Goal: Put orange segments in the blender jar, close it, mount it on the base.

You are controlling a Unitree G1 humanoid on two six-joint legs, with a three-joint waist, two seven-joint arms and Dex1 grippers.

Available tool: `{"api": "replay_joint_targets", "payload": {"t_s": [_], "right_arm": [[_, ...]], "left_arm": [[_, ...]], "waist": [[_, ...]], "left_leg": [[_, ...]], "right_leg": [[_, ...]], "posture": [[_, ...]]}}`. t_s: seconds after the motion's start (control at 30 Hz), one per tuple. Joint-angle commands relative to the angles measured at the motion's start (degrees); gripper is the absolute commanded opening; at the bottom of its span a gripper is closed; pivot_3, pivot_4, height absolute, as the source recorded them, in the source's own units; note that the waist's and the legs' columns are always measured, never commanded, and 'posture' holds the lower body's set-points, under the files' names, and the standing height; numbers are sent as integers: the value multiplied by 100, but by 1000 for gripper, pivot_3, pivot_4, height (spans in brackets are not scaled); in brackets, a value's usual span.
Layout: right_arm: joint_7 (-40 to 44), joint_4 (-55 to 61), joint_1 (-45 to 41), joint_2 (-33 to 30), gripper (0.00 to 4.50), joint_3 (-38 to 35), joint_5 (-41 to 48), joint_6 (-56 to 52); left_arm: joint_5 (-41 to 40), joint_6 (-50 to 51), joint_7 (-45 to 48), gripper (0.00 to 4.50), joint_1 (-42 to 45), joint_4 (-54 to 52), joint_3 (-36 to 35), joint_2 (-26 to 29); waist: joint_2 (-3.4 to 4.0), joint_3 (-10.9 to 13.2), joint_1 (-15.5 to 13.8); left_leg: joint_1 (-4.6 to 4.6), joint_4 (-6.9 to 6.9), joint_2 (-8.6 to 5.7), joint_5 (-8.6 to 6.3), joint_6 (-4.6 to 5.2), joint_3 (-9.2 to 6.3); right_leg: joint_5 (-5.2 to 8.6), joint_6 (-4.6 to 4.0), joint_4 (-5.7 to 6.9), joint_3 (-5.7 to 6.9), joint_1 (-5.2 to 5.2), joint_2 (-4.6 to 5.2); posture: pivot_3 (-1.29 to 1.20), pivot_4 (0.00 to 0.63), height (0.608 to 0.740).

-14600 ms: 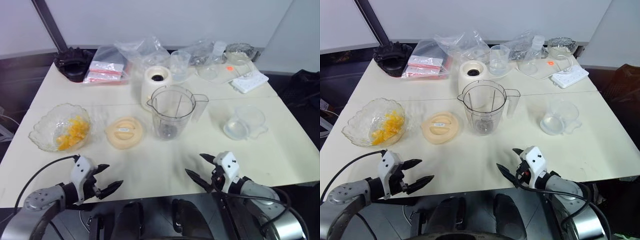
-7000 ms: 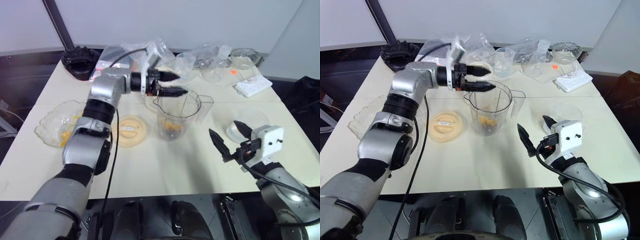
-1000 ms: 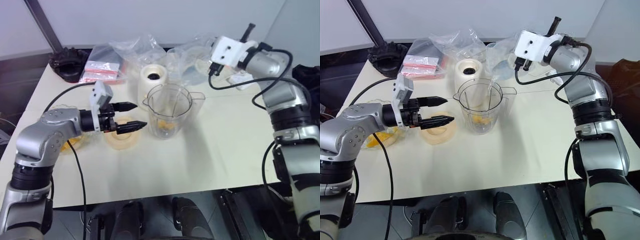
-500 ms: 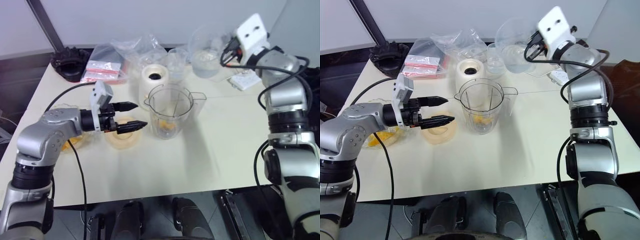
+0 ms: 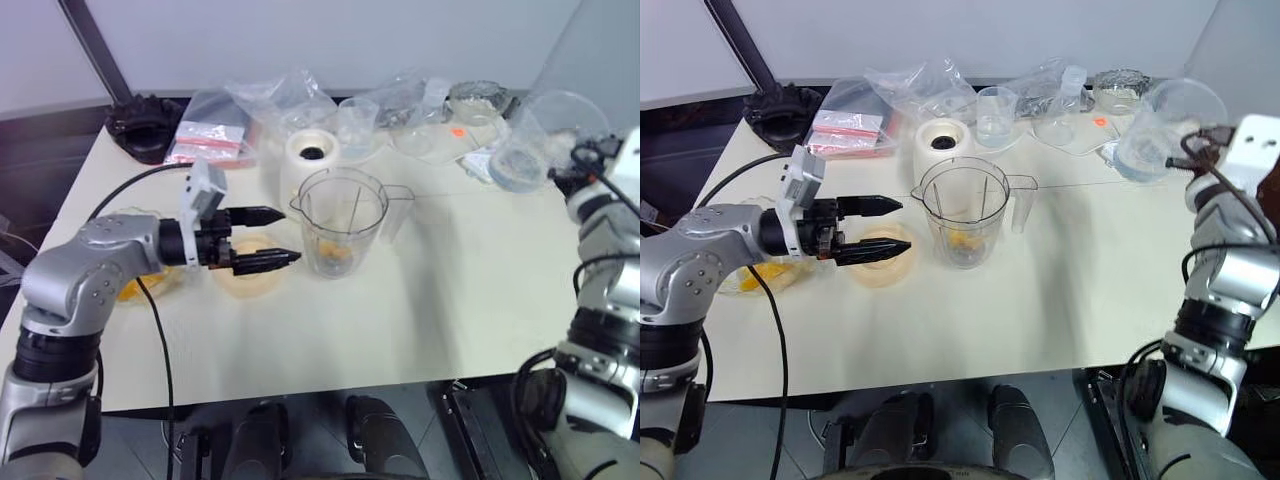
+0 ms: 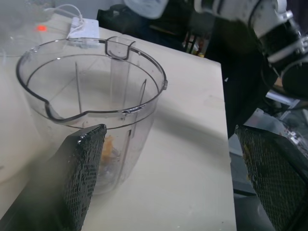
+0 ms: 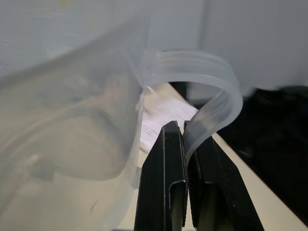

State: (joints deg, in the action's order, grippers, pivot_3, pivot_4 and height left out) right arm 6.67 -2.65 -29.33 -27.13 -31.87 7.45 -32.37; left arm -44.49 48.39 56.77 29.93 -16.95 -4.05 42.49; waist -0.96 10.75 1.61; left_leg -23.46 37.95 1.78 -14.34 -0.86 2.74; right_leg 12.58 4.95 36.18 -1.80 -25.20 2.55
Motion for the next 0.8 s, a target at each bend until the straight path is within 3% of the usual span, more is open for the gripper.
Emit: {"api": "replay_joint_targets", "payload": {"t_s": [0.03,0.23,0.5,0.8], "right_arm": [[-240,225,267,170,48,15,4,469],[-522,-696,772,516,48,381,-199,1447],[-803,-2405,479,488,48,644,-294,2716],[-996,-3101,333,496,48,746,-221,3151]], "left_arm": [[-18,-49,7,4500,40,-82,-16,12],[83,-96,104,4500,14,9,80,81],[130,-88,43,4500,-61,-6,69,83],[196,-100,14,4500,-65,6,73,79]], "waist": [[0,0,43],[0,0,110],[1,0,102],[1,0,100]], "left_leg": [[1,1,0,0,0,0],[7,8,-2,1,-1,4],[7,8,-2,1,-1,3],[7,7,-2,1,-1,2]], "right_leg": [[-1,-2,0,-1,0,0],[3,-14,1,-7,8,1],[4,-16,0,-9,7,0],[2,-11,0,-10,8,0]], "posture": [[0,150,740],[0,150,740],[0,150,740],[0,150,740]]}}
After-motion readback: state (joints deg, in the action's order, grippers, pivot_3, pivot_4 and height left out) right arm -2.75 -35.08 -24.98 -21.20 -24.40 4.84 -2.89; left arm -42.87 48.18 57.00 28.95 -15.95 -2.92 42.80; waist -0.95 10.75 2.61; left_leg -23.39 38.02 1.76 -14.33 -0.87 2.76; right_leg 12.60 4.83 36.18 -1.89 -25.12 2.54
